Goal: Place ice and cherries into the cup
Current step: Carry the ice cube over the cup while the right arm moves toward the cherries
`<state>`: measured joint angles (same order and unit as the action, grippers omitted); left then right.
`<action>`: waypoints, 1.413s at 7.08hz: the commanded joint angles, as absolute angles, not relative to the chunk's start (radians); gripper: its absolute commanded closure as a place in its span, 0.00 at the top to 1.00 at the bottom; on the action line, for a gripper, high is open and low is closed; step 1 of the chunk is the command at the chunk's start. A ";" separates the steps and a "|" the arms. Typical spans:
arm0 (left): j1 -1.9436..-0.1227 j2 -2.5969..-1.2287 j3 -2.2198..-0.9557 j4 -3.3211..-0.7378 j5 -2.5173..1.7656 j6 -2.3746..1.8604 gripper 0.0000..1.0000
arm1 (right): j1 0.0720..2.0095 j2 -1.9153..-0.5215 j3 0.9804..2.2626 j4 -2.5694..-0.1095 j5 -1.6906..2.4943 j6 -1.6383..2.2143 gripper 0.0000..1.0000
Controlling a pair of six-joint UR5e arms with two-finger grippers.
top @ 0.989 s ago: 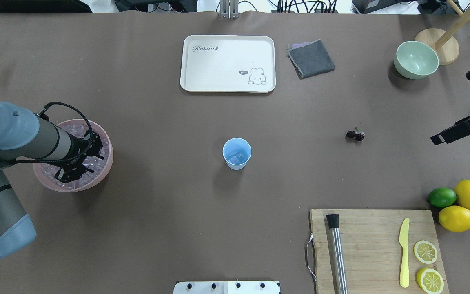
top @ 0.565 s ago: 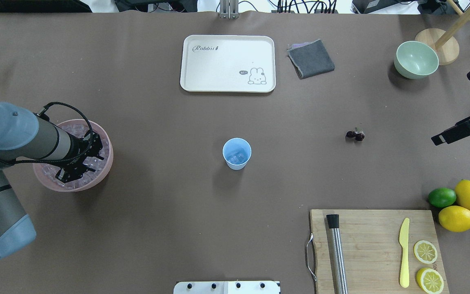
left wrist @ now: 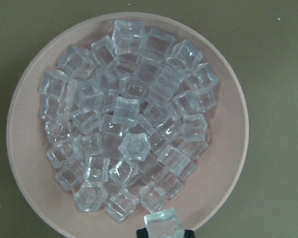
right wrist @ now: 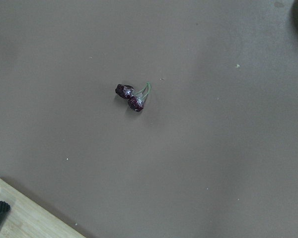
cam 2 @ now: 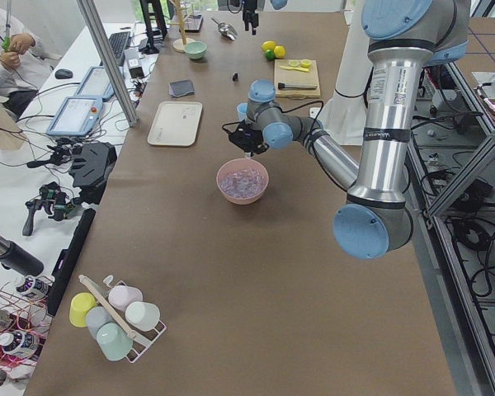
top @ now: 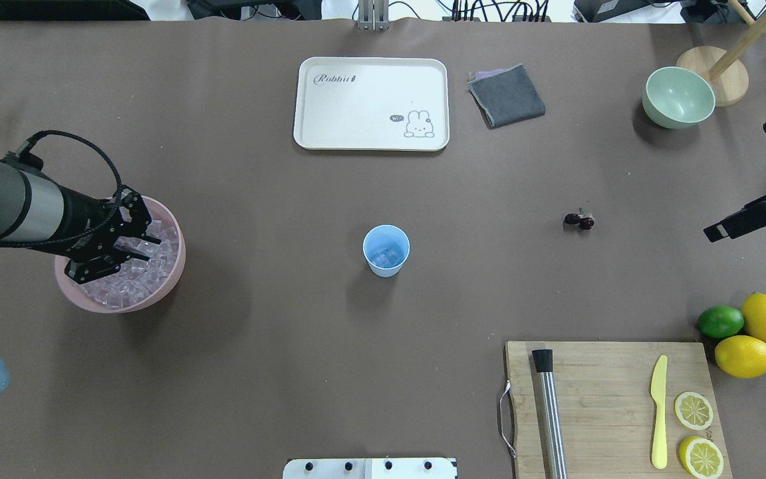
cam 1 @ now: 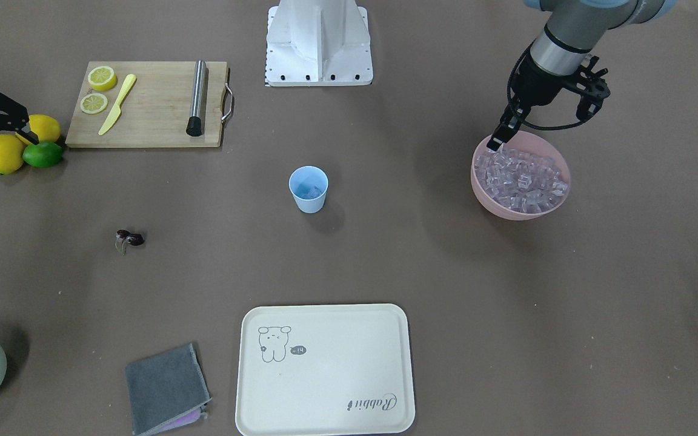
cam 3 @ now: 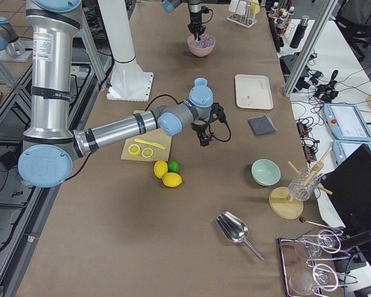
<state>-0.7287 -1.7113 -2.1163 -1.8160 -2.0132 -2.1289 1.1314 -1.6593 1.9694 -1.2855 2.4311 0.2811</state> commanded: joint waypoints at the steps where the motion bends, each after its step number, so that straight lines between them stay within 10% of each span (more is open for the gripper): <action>1: -0.671 -1.957 -2.088 -1.606 -2.008 -2.134 0.00 | 1.127 -1.617 1.968 -1.295 2.418 0.363 1.00; 6: -0.413 -2.420 -1.692 -1.606 -1.706 -2.067 0.00 | 1.069 -1.509 1.974 -1.292 2.381 0.577 1.00; 10: -0.408 -2.428 -1.584 -1.764 -1.663 -1.938 0.00 | 0.959 -1.490 1.940 -1.295 2.272 0.679 1.00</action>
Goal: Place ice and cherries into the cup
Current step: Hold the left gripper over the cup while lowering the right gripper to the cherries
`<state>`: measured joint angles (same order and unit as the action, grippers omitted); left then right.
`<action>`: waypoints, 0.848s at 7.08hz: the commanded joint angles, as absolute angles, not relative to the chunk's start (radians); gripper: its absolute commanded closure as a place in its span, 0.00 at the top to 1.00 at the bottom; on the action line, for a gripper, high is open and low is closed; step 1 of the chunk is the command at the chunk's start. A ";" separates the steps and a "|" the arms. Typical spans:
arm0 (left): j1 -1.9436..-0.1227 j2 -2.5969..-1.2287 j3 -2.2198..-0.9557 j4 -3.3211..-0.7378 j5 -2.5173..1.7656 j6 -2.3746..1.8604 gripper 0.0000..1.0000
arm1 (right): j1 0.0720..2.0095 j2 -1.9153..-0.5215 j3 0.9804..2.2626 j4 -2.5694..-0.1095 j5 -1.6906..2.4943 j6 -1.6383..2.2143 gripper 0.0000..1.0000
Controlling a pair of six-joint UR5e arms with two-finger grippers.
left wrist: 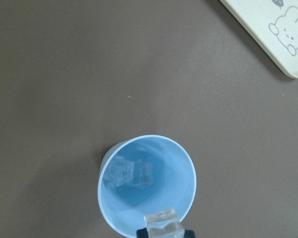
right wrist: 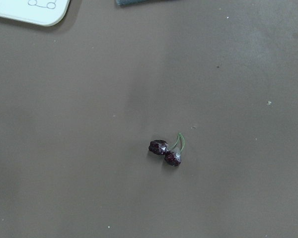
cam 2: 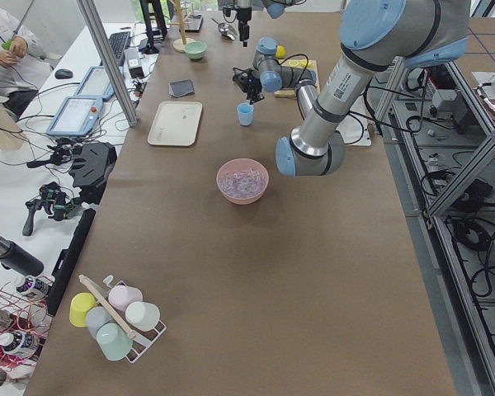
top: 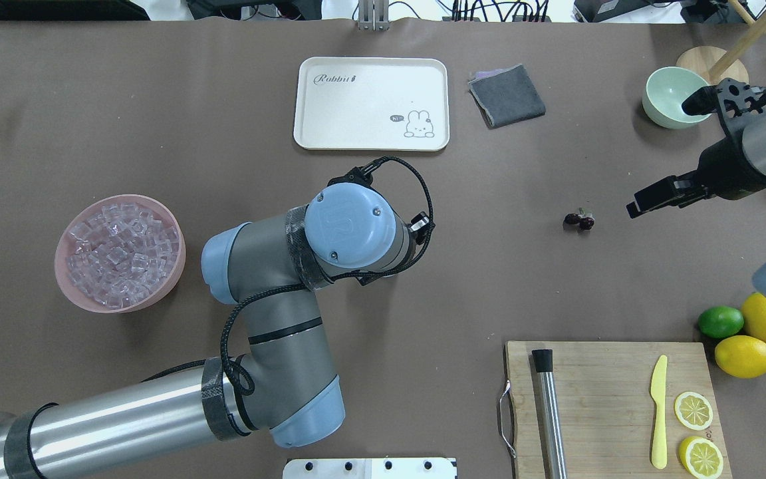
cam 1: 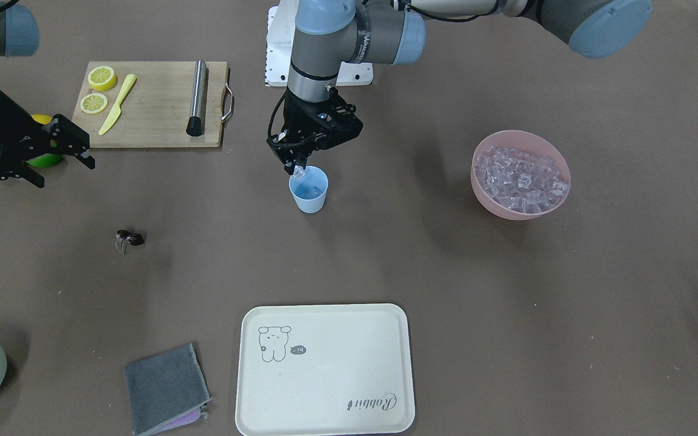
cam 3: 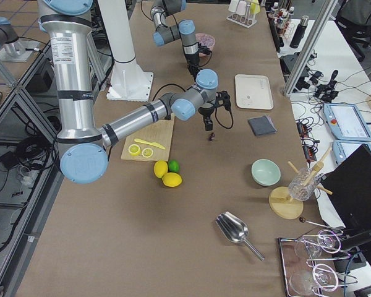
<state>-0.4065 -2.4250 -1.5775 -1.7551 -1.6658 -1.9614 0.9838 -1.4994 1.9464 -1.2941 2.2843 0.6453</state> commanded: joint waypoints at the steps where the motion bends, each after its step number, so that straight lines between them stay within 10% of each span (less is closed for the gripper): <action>1: -0.413 -2.421 -1.627 -1.753 -1.667 -1.896 0.00 | 0.947 -1.477 1.936 -1.295 2.272 0.719 1.00; 5: -0.430 -2.367 -1.648 -1.735 -1.664 -1.824 0.07 | 0.879 -1.468 1.921 -1.292 2.217 0.730 1.00; 6: -0.426 -2.370 -1.646 -1.733 -1.663 -1.824 0.97 | 0.833 -1.467 1.914 -1.292 2.173 0.730 1.00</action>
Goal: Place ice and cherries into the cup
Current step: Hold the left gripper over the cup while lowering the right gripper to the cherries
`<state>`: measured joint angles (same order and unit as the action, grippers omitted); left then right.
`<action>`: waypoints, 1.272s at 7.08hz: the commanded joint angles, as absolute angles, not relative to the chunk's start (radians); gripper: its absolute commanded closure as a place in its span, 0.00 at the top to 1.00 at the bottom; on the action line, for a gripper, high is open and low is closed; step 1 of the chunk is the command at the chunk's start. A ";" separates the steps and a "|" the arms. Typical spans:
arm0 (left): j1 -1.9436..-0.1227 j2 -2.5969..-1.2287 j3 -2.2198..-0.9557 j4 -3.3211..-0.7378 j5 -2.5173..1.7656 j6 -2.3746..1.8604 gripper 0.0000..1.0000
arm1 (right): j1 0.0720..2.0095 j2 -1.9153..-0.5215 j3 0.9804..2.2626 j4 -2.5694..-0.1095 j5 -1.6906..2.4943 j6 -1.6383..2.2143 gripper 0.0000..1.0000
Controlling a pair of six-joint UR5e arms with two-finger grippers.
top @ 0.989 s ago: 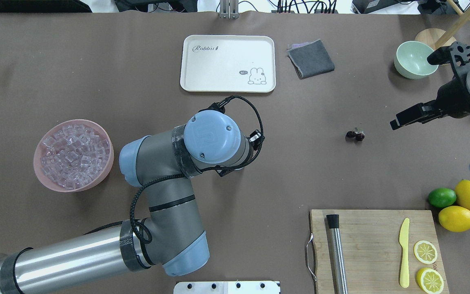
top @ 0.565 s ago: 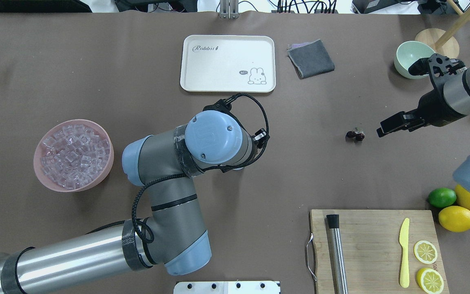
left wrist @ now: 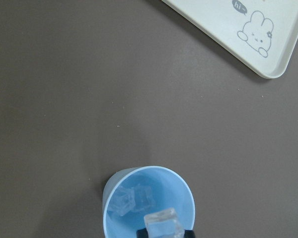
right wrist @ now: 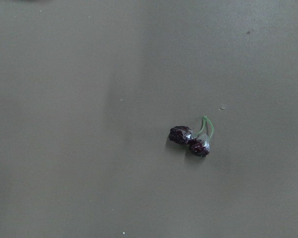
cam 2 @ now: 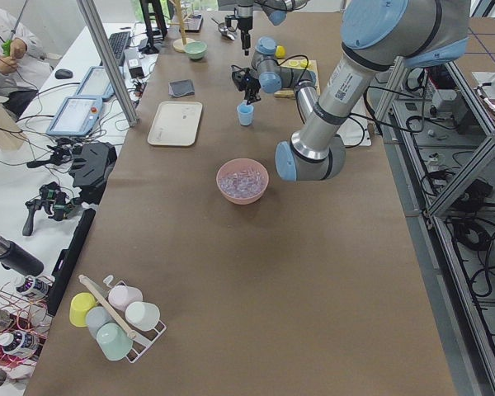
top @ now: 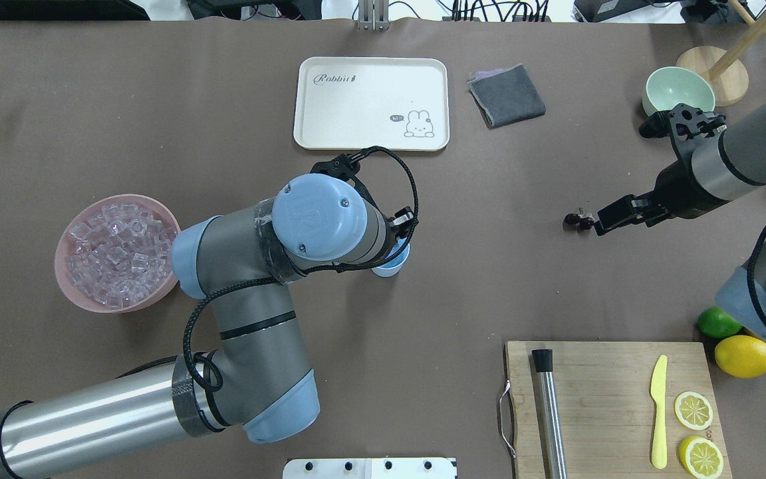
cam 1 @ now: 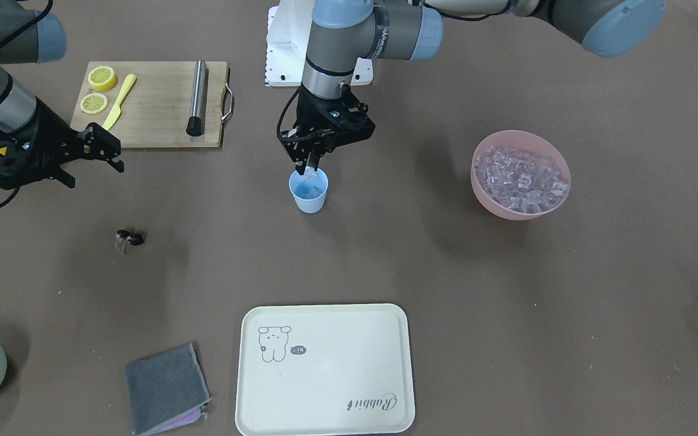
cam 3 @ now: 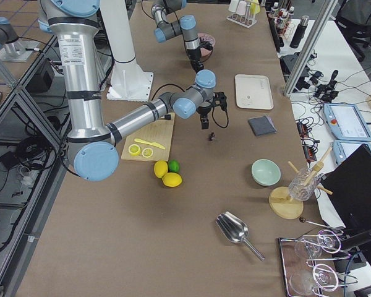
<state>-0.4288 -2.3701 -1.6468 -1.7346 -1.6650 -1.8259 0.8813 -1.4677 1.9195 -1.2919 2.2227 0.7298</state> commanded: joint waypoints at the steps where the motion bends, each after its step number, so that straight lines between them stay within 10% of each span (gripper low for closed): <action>1: -0.429 -2.376 -1.652 -1.732 -1.666 -1.824 0.98 | 0.800 -1.465 1.896 -1.290 2.146 0.730 1.00; 9: -0.459 -2.373 -1.680 -1.726 -1.666 -1.824 0.98 | 0.802 -1.270 1.628 -1.284 2.062 0.896 0.75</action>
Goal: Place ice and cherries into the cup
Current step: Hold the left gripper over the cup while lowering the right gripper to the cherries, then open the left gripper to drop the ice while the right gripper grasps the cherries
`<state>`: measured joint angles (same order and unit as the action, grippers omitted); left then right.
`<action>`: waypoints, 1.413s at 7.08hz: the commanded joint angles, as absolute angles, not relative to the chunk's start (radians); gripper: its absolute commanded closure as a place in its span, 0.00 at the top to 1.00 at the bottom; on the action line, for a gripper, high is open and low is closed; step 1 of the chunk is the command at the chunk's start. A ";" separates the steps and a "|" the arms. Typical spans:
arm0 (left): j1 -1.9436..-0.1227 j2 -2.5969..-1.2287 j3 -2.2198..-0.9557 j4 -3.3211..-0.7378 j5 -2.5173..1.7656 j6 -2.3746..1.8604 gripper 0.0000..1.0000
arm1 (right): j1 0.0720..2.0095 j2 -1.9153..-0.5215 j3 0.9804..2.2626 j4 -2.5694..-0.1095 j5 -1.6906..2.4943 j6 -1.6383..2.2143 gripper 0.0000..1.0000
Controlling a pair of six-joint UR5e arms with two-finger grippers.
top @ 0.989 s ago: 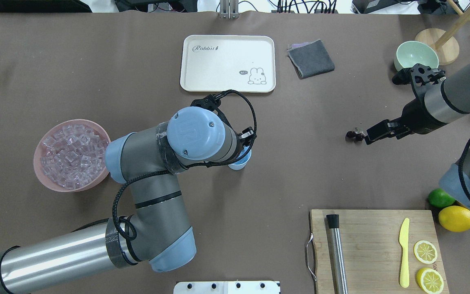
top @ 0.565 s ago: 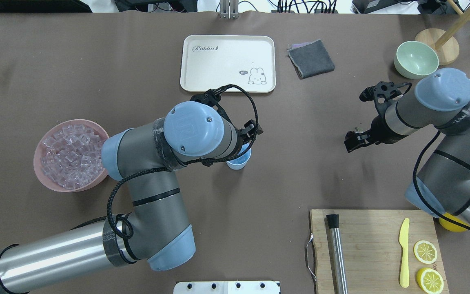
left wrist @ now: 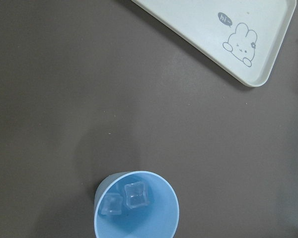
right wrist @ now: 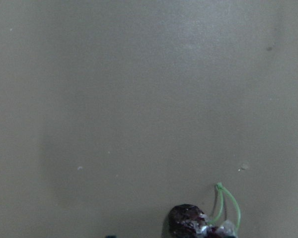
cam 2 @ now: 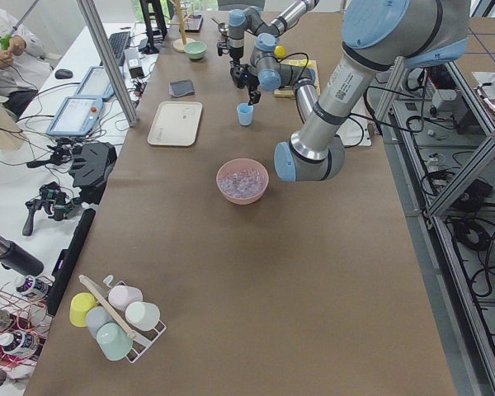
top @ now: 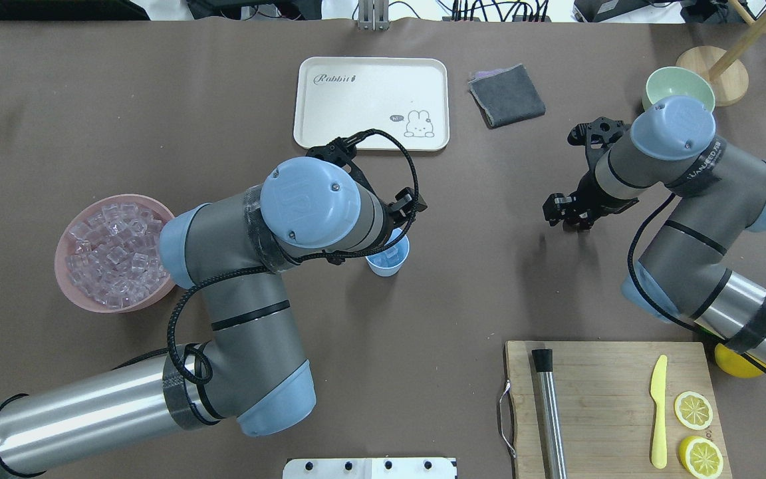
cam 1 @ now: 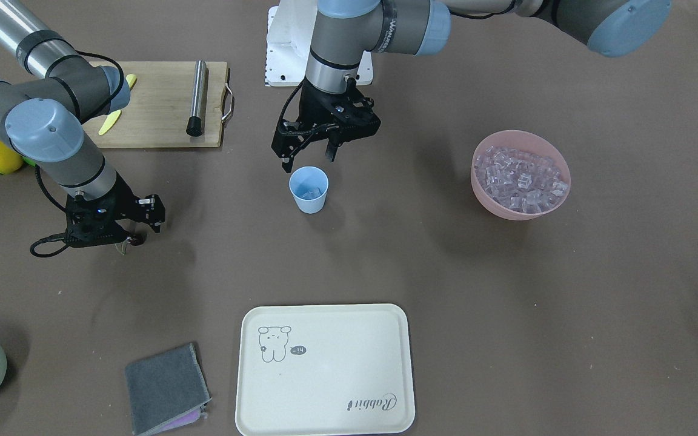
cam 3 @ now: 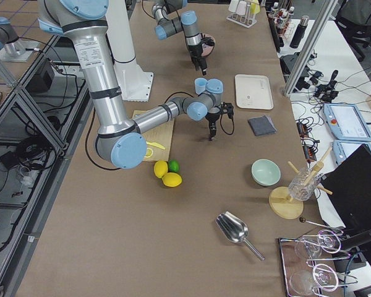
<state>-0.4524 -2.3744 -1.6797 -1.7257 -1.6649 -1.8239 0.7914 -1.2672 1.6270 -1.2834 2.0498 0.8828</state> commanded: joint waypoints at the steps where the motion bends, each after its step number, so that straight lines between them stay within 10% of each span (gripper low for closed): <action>1: -0.459 -2.373 -1.680 -1.726 -1.666 -1.824 0.98 | 0.819 -1.266 1.631 -1.290 2.097 0.899 0.69; 3: -0.459 -2.375 -1.678 -1.726 -1.666 -1.824 0.98 | 0.808 -1.244 1.606 -1.285 2.095 0.936 0.49; 10: -0.459 -2.370 -1.678 -1.726 -1.661 -1.825 0.98 | 0.822 -1.259 1.589 -1.284 2.114 0.920 0.40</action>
